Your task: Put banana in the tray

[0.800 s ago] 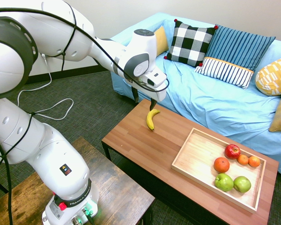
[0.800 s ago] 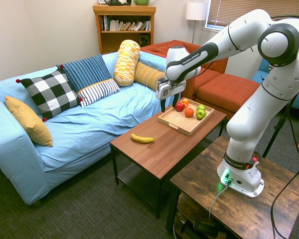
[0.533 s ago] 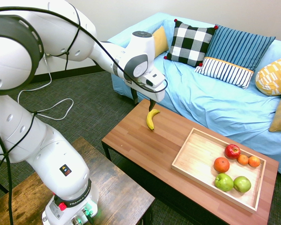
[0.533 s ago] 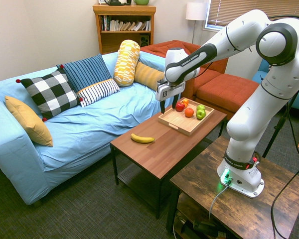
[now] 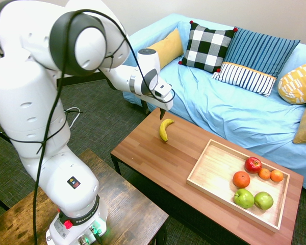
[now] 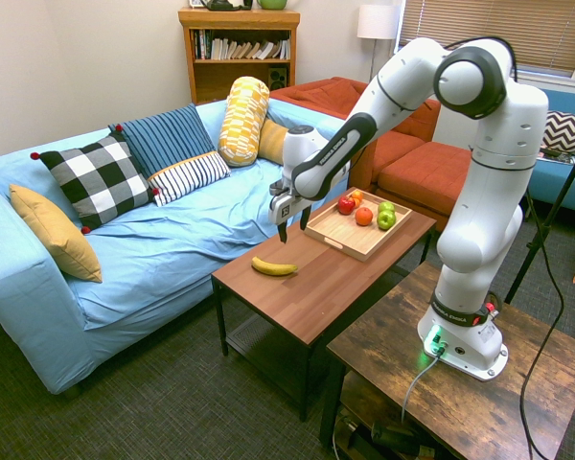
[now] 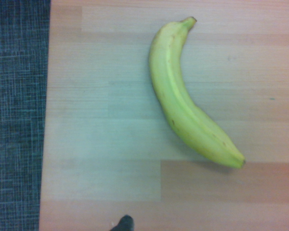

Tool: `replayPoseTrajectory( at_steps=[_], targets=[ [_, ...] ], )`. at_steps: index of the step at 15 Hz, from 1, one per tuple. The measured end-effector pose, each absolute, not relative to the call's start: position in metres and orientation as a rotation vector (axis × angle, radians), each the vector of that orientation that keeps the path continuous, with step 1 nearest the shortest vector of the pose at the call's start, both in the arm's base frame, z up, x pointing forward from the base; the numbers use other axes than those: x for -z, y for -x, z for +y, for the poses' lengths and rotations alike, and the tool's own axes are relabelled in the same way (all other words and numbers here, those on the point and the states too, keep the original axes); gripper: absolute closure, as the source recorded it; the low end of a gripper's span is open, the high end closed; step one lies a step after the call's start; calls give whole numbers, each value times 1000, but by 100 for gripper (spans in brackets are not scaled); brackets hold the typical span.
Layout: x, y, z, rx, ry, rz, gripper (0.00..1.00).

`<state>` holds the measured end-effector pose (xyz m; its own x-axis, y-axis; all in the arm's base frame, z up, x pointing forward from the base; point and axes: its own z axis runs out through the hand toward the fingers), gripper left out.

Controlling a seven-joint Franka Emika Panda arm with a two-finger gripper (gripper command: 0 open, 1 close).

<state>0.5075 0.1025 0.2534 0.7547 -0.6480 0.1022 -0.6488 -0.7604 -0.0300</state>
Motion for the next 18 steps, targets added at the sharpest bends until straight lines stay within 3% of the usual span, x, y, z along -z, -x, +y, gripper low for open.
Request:
replayPoseTrajectory(
  at_steps=[11,12,18],
  targets=[
    [-113,-600,119,-128,-2863,-1124,0],
    [-108,-604,118,-126,-2861,-1132,100],
    [-95,-611,107,-101,-2864,-1153,100]
  ],
)
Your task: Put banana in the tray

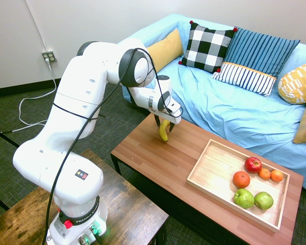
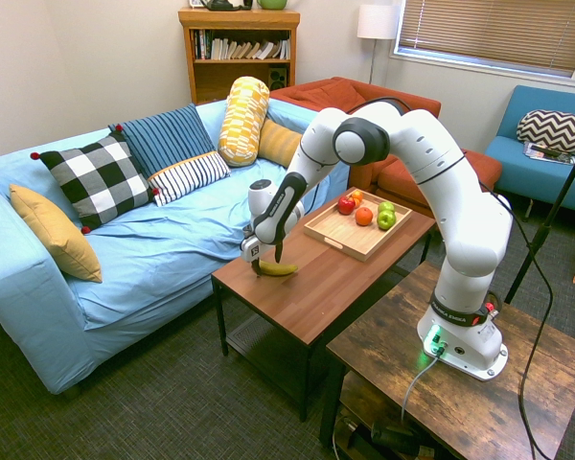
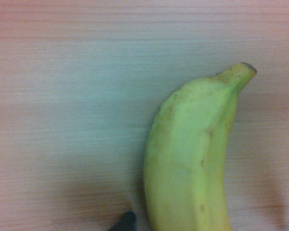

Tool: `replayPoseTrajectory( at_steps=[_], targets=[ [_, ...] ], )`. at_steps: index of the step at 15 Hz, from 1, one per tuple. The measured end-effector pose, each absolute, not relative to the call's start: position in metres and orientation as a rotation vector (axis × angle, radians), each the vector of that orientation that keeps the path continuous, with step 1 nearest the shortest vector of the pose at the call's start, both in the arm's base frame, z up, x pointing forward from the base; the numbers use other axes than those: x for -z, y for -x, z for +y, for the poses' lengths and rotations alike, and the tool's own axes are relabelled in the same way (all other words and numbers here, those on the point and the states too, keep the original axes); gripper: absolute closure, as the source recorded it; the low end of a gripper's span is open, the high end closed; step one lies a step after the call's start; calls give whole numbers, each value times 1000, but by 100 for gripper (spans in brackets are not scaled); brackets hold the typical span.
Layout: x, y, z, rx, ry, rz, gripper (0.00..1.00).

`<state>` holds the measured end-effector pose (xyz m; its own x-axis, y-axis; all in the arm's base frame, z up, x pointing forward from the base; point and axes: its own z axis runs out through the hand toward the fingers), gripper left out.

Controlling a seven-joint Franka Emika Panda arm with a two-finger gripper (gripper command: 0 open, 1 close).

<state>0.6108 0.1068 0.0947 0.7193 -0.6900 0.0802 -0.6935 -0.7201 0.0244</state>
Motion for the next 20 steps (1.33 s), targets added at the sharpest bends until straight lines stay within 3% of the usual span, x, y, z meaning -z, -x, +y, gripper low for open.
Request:
replayPoseTrajectory(
  at_steps=[12,20],
  targets=[
    [-98,-616,101,-98,-2882,-1167,100],
    [-214,-605,21,-201,-2803,-1354,100]
  ],
)
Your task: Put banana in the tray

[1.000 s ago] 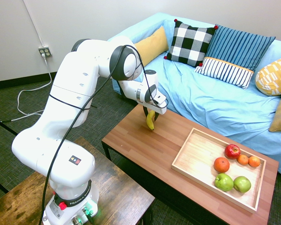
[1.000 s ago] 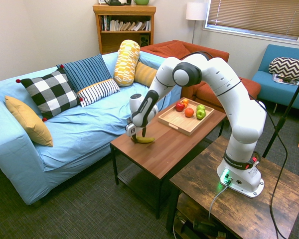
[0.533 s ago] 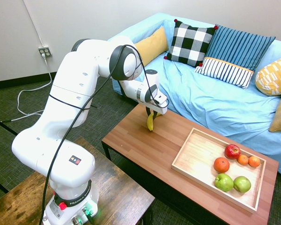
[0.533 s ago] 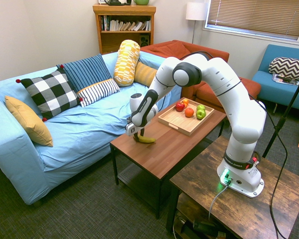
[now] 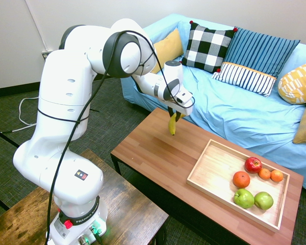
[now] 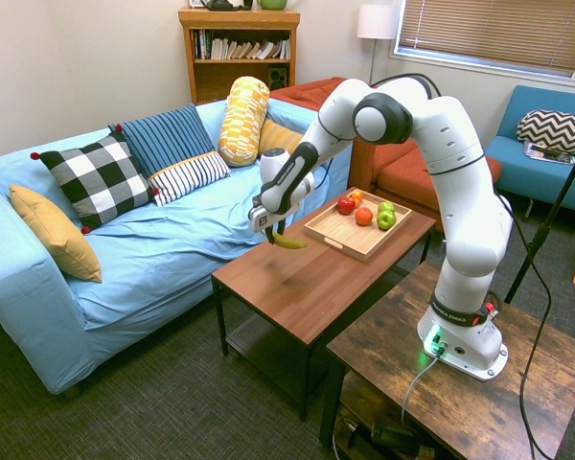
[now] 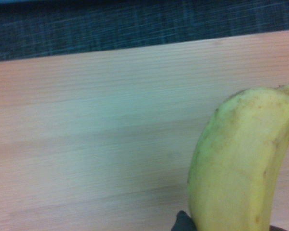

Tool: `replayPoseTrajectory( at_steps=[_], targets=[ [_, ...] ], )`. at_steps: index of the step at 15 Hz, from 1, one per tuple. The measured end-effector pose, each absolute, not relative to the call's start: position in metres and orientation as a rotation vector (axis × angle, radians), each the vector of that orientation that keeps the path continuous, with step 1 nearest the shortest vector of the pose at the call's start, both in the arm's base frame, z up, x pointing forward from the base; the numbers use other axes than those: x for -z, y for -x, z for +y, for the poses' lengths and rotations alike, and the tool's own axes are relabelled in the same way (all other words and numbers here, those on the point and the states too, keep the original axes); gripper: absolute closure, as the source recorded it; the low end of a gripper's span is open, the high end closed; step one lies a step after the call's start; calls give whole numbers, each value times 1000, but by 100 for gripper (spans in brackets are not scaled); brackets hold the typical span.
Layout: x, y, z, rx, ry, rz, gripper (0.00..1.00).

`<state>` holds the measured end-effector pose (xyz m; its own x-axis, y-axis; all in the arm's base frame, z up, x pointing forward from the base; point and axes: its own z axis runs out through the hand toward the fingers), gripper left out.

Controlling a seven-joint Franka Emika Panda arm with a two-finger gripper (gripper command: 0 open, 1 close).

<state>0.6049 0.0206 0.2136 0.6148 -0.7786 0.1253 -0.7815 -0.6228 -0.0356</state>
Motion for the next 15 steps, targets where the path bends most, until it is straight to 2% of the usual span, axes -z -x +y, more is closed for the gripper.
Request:
replayPoseTrajectory(
  at_steps=[3,8,15],
  targets=[
    [-229,-592,-72,-199,-2715,-1513,100],
    [-214,-571,-193,-158,-2627,-1696,100],
    [-135,-586,-256,-87,-2597,-1753,100]
  ],
)
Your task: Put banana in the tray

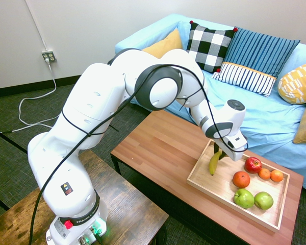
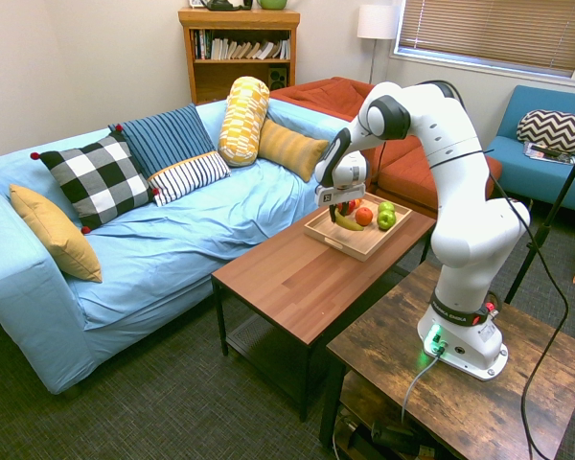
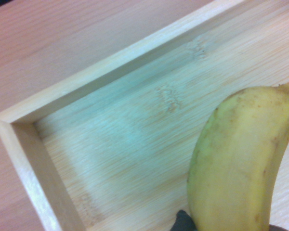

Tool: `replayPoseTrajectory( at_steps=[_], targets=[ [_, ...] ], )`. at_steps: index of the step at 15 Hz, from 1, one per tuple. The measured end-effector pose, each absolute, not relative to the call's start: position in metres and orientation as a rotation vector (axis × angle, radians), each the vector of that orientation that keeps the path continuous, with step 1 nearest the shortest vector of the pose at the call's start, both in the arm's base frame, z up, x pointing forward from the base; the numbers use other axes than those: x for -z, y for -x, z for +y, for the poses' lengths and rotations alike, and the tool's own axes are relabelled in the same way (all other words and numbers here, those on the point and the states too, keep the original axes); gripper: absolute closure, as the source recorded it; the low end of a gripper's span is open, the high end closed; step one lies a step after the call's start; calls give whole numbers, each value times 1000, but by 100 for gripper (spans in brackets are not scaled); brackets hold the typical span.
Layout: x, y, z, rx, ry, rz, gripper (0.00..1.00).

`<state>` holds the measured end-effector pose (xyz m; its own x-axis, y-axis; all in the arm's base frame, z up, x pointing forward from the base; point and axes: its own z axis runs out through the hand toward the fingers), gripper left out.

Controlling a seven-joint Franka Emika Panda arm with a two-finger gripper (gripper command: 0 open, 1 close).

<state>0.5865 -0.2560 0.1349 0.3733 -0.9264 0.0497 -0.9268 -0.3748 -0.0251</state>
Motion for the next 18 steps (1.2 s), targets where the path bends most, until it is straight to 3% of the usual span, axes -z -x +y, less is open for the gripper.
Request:
replayPoseTrajectory(
  at_steps=[4,5,18],
  targets=[
    [-106,-582,-265,-41,-2587,-1776,100],
    [-101,-581,-267,-34,-2586,-1785,0],
    [-117,-578,-270,-55,-2613,-1807,0]
  ],
)
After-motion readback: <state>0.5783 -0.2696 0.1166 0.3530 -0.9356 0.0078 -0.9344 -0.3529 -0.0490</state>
